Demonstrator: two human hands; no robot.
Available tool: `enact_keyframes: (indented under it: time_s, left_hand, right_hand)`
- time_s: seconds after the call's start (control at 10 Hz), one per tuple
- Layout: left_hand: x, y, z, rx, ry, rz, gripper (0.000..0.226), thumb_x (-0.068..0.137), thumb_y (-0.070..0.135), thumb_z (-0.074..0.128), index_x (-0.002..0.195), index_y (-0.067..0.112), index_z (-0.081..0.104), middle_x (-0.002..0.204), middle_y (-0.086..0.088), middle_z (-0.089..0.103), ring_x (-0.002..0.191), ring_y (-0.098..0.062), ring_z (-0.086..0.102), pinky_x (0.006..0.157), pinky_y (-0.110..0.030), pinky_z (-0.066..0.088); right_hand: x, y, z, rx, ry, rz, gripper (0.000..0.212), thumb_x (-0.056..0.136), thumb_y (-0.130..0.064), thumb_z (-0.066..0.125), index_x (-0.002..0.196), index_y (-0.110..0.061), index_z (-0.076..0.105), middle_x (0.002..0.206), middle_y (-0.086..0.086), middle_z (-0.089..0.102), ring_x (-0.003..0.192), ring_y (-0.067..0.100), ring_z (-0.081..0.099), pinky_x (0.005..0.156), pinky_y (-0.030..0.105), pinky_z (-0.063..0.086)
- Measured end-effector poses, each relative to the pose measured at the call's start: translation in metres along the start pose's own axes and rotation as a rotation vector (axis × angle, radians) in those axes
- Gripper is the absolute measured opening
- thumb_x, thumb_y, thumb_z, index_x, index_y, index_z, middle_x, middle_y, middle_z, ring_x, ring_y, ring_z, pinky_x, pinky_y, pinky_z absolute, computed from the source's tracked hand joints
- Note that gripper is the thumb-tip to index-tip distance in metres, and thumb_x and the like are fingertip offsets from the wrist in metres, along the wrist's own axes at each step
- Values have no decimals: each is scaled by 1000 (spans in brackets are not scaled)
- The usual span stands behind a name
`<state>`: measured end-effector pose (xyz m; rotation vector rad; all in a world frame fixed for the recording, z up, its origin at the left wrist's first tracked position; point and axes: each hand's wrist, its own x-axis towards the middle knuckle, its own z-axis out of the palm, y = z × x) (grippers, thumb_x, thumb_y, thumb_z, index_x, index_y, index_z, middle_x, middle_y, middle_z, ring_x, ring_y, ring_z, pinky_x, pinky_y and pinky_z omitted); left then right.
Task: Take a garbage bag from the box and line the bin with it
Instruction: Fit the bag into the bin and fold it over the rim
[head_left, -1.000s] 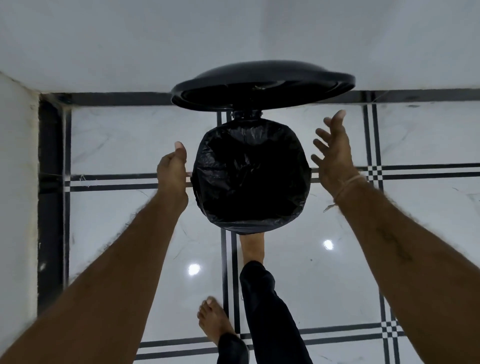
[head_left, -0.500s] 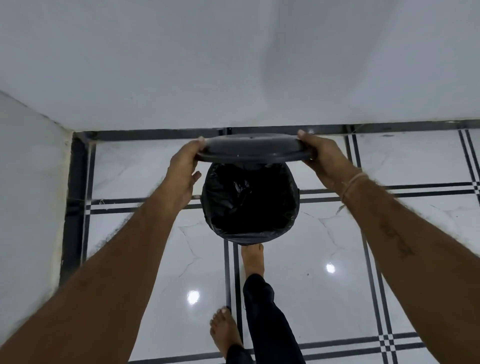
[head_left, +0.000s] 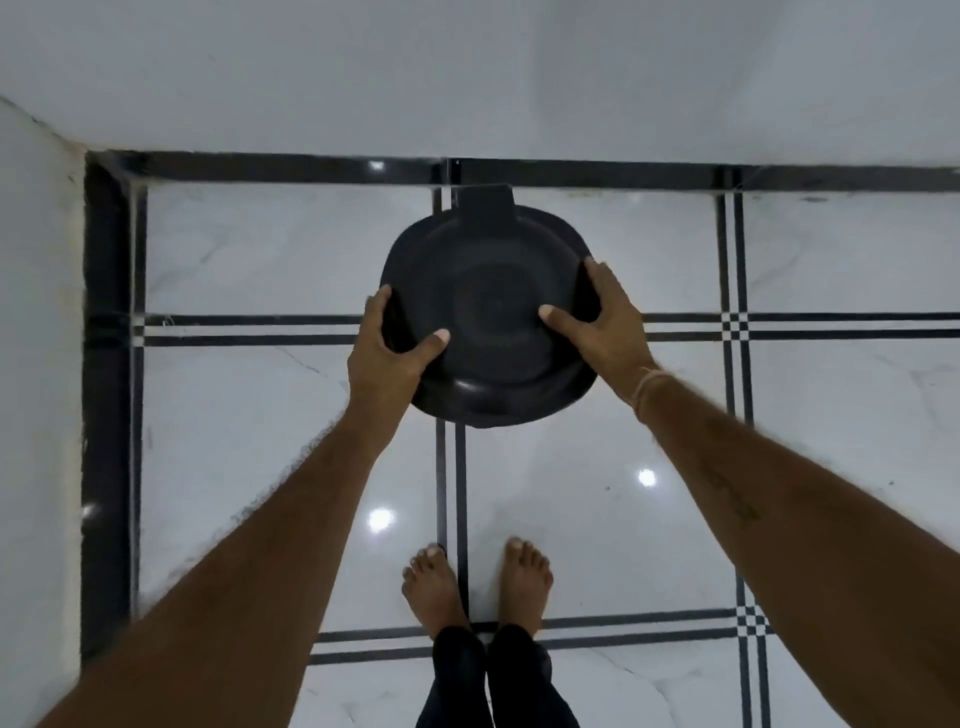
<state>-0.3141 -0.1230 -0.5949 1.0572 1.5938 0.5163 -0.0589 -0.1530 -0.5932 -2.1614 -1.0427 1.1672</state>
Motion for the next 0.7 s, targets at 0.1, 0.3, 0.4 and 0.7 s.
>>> enact_keyframes:
  time_s: [0.1,0.3,0.4,0.7]
  left_hand:
    - [-5,-20,15,86,41,51,95,86,37,83,163,29,27,168,4,35,152,-20,37,123,-41,37]
    - [-8,-11,13,254,26,36,99,88,44,79,165,28,20,174,0,20,156,-25,29,125,-46,31]
    - [-23,28,-2,343,19,136,95,87,41,80,164,25,25,171,-8,27,156,-29,30,121,-54,35]
    - [-151,204,-72,455,146,464,80,94,51,68,162,28,31,170,0,31,156,-23,28,125,-49,29]
  right_hand:
    - [-1,18,18,-169,63,-109,95,94,-51,70,167,-19,20,176,2,15,162,20,16,126,29,17]
    - [-4,6,3,-268,-25,-89,93,97,-51,66,168,-18,16,177,4,8,162,26,17,128,41,25]
    - [-24,-27,-25,-224,-33,-90,83,99,-49,64,166,-21,24,176,8,14,162,25,17,129,42,22]
    - [-163,-162,-137,-31,155,-272,61,105,-45,56,159,-21,40,167,3,37,157,20,30,128,45,27]
